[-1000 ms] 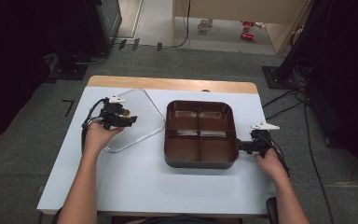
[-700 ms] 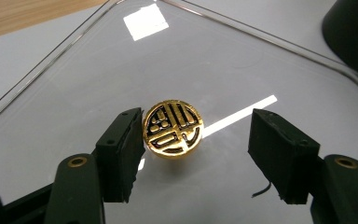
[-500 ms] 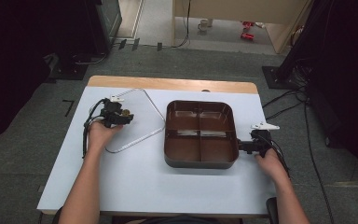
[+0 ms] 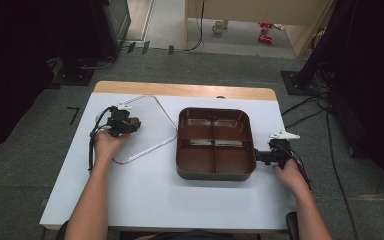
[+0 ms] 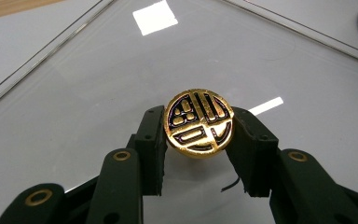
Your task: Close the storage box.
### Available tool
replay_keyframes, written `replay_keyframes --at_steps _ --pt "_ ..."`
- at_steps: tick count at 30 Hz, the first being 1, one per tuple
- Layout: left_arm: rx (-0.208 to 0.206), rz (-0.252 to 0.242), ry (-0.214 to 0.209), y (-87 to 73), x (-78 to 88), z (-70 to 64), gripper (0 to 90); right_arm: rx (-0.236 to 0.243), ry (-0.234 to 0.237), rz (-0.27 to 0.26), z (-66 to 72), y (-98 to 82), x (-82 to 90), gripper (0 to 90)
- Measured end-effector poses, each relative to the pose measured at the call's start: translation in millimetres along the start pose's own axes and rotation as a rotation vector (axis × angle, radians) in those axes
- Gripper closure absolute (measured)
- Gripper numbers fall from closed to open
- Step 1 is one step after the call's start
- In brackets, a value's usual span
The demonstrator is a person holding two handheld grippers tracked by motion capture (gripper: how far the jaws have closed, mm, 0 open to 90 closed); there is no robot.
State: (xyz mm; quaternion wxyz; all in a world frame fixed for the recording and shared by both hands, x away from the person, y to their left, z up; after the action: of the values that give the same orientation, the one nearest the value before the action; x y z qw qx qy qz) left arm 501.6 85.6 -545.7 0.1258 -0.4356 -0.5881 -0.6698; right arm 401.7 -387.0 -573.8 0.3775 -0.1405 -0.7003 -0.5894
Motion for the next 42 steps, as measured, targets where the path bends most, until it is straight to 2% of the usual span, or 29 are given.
replay_keyframes --at_steps 7,13,20,22,26,28,31,36,37,39,41,42 --pt "0.022 -0.003 -0.02 3.5 9.7 0.6 59.3 0.0 0.0 0.0 0.0 0.0 0.0 8.5" --pt "0.011 -0.012 -0.021 8.9 22.0 -0.3 59.4 0.0 0.0 0.0 0.0 0.0 0.0 8.5" --pt "0.02 -0.027 -0.053 18.2 39.8 0.7 59.4 0.0 0.0 0.0 0.0 0.0 0.0 8.5" --pt "0.01 -0.028 -0.06 21.3 46.2 -0.6 59.4 0.001 0.0 0.0 -0.1 0.0 0.0 8.5" --pt "0.008 -0.065 -0.074 32.5 63.8 -4.8 59.4 0.001 0.0 0.0 0.0 0.0 0.0 8.5" --pt "0.008 -0.072 -0.078 34.4 66.9 -5.9 59.4 0.0 0.0 0.0 0.0 0.0 0.0 8.5" --pt "0.005 -0.082 -0.089 41.0 76.5 -13.1 59.4 0.001 0.0 0.0 0.0 0.0 0.0 8.5" --pt "-0.006 -0.096 -0.118 48.9 82.7 -26.3 59.4 0.001 0.0 0.0 -0.1 0.0 0.0 8.5" --pt "-0.017 -0.101 -0.139 52.4 84.4 -34.6 59.4 0.001 0.0 0.0 0.0 0.0 0.0 8.5" --pt "-0.036 -0.099 -0.156 55.3 85.3 -42.5 59.4 0.001 0.0 0.0 0.0 0.0 0.0 8.5" --pt "-0.043 -0.101 -0.158 56.6 85.5 -46.0 59.3 0.001 0.0 0.0 -0.1 0.0 0.0 8.5" --pt "-0.058 -0.101 -0.162 58.7 85.7 -52.7 59.3 0.001 0.0 0.0 0.0 0.0 0.0 8.5"
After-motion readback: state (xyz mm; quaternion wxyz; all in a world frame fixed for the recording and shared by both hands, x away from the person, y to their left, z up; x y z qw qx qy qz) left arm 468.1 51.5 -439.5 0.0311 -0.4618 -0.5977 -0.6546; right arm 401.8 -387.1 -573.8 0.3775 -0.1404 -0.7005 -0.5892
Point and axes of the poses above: each handheld gripper's, and its own axes: x roughly backward along the jaws, y roughly out of its top, z roughly to its left, the point moved 10 cm from there along -x, roughly forward along the jaws, and after that the axes turned 4 degrees about x, right-handed, at the moved point
